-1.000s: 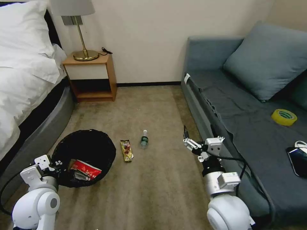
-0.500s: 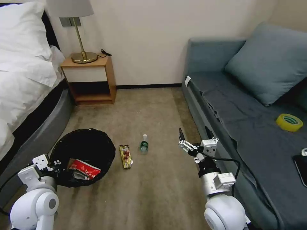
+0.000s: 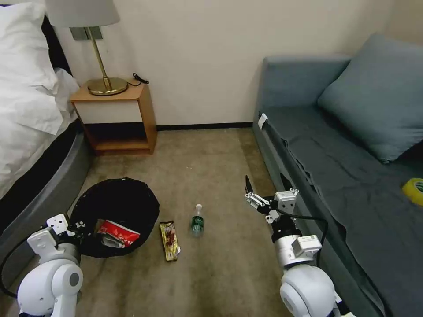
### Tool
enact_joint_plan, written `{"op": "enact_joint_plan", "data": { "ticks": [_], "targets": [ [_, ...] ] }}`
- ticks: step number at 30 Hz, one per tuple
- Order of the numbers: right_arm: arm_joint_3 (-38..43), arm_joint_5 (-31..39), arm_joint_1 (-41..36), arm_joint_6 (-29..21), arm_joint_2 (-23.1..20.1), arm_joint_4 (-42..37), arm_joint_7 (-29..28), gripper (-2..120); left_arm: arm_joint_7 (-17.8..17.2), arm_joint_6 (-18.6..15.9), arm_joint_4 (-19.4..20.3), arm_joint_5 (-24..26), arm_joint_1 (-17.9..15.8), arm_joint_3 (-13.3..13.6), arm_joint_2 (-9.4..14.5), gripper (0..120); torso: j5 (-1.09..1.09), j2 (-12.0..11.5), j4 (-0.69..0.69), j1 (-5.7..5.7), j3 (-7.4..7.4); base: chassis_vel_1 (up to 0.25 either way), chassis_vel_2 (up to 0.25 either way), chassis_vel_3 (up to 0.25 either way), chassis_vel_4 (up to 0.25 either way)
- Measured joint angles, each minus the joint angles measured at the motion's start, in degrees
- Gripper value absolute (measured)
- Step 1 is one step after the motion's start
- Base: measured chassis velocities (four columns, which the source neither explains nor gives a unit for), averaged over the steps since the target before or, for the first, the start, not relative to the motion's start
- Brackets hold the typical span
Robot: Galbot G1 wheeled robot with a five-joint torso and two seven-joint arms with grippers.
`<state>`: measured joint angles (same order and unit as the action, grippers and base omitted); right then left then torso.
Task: Pick up the trash bin, then pick up the garbage on the floor and place it into the trash bin.
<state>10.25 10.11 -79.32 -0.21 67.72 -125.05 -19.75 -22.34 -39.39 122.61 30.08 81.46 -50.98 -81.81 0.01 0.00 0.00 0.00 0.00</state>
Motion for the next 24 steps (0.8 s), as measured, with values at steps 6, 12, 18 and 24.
{"op": "enact_joint_plan", "data": {
  "ticks": [6,12,18,24],
  "targets": [
    [-1.05,1.24,2.18,0.36,-1.04,0.88,1.74,100,0.01,0.04,-0.59,0.05,-0.23,-0.01,0.44,2,0.00,0.00,-0.01,0.00,0.00,-0.069,0.060,0.050,-0.062],
    [-4.13,3.78,8.70,-2.15,-3.16,3.95,3.30,100,0.51,0.74,-2.12,-0.33,0.17,-0.10,1.36,2,-0.01,0.00,0.00,0.00,0.00,0.000,0.000,0.000,0.000],
    [-7.83,6.93,13.41,-4.92,-3.42,6.43,3.01,100,2.06,1.69,-2.75,-0.91,0.68,-0.34,2.33,2,-0.02,0.00,-0.01,0.00,0.00,0.000,0.000,0.000,0.000],
    [-10.83,10.83,16.38,-8.23,-3.42,7.86,0.73,100,2.71,1.89,-2.75,-1.18,0.81,-0.75,3.02,2,-0.01,0.00,0.00,0.00,0.00,0.000,0.000,0.000,0.000]
  ]
}}
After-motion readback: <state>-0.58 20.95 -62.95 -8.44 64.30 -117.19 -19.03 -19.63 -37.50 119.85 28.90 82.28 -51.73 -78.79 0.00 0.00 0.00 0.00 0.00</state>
